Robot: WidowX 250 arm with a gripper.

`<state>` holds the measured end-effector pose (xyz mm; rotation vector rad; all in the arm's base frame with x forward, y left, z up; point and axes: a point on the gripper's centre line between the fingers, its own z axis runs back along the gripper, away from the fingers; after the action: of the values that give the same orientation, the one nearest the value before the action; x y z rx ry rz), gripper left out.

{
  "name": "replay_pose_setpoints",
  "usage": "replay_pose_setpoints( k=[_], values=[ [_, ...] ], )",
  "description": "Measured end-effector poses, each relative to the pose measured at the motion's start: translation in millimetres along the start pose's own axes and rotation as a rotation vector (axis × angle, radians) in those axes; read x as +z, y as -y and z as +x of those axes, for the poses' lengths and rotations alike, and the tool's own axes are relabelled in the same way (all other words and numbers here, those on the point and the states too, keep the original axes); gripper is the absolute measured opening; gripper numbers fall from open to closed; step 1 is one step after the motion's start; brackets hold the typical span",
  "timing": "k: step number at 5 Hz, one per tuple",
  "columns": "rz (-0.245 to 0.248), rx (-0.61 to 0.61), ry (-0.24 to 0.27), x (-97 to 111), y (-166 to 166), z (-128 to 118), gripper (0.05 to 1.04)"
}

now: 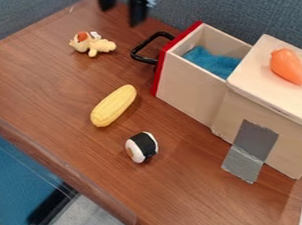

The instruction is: Moved the toy duck to the lower side of the table.

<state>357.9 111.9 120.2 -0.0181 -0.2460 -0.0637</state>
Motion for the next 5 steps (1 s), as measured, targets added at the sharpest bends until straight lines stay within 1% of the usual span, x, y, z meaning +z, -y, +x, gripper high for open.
replay_pose_setpoints(
  k=[1, 2, 3, 4, 5],
  values=[
    [0.022, 0.047, -0.036, -23, -34, -9, 1.001],
    [0.078, 0.073, -0.052, -36, -52, -5, 1.001],
    [0.143, 0.098, -0.054, -42, -66, 1, 1.001],
    [0.176, 0.102, -0.07, -51, -75, 5, 1.001],
    [0.205, 0.105, -0.113, -58, -83, 2, 1.001]
  ],
)
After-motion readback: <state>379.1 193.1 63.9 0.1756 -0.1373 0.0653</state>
